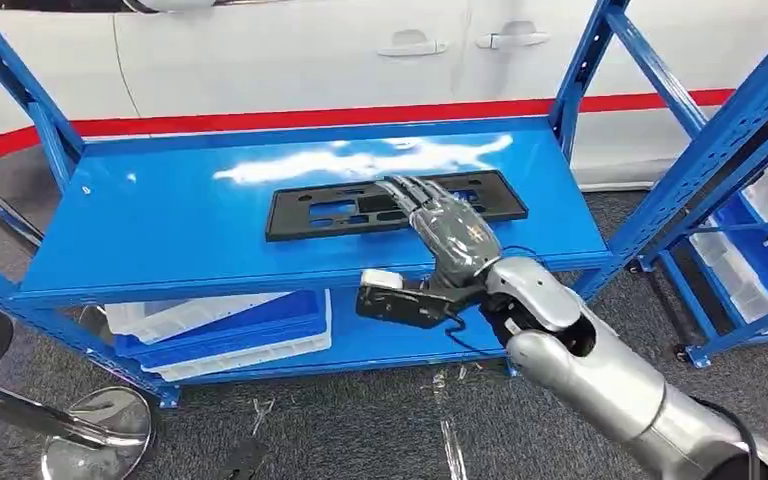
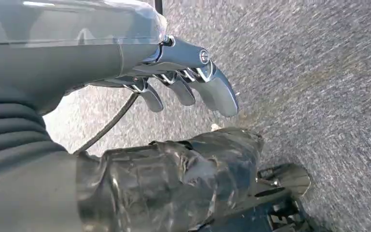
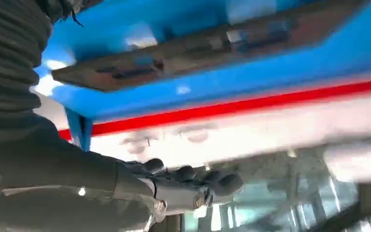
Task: Take the parts from the cabinet and place them on the table.
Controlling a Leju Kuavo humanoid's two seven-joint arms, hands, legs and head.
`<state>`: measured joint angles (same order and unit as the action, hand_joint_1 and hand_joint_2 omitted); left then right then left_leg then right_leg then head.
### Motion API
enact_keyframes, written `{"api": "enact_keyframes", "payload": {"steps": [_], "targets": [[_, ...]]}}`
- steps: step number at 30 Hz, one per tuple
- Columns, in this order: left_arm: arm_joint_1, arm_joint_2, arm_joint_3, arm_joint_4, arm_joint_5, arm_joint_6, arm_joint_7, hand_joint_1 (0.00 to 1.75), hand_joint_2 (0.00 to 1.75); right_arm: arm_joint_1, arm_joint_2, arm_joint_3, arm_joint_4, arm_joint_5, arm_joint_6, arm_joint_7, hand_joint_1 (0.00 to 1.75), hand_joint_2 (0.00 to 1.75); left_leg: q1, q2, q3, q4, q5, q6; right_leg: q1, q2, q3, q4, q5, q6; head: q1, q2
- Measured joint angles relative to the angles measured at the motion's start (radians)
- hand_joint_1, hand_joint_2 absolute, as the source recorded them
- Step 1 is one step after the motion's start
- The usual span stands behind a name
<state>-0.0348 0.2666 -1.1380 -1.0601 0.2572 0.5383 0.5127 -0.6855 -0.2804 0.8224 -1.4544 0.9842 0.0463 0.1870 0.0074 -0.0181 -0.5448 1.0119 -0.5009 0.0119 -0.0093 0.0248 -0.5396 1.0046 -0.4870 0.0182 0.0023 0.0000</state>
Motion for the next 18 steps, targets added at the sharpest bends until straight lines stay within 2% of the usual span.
{"api": "enact_keyframes", "payload": {"steps": [2, 5, 13, 18], "targets": [[0.004, 0.0, 0.005, 0.0, -0.02, -0.011, 0.0, 0.0, 0.0, -0.047, 0.036, 0.007, 0.102, 0.009, -0.061, -0.019, 0.0, 1.75, 0.0, 0.0, 0.0, 0.0, 0.0, 0.0, 0.0, 0.0, 0.0, 0.0, 0.0, 0.0, -0.002, 0.0], [0.006, -0.002, 0.01, 0.0, -0.043, -0.023, 0.0, 0.0, 0.0, -0.095, 0.077, 0.01, 0.232, 0.011, -0.098, -0.031, 0.0, 1.75, 0.0, -0.001, 0.0, 0.0, 0.001, 0.0, 0.0, -0.001, 0.0, 0.0, 0.0, 0.0, 0.0, 0.0], [0.019, -0.006, 0.028, 0.002, -0.06, -0.045, 0.0, 0.0, 0.0, -0.133, 0.149, 0.011, 0.413, 0.016, -0.087, -0.035, 0.0, 1.75, 0.0, -0.001, 0.0, 0.0, 0.001, -0.001, 0.0, -0.001, -0.001, 0.0, 0.0, 0.0, -0.001, 0.0], [0.028, -0.011, 0.043, 0.003, -0.09, -0.061, 0.0, 0.0, 0.0, -0.132, 0.171, 0.014, 0.497, 0.025, -0.074, -0.053, 0.0, 1.75, 0.0, 0.0, 0.0, 0.0, 0.001, -0.001, 0.0, -0.001, -0.001, 0.0, 0.0, 0.0, -0.001, 0.0]]}}
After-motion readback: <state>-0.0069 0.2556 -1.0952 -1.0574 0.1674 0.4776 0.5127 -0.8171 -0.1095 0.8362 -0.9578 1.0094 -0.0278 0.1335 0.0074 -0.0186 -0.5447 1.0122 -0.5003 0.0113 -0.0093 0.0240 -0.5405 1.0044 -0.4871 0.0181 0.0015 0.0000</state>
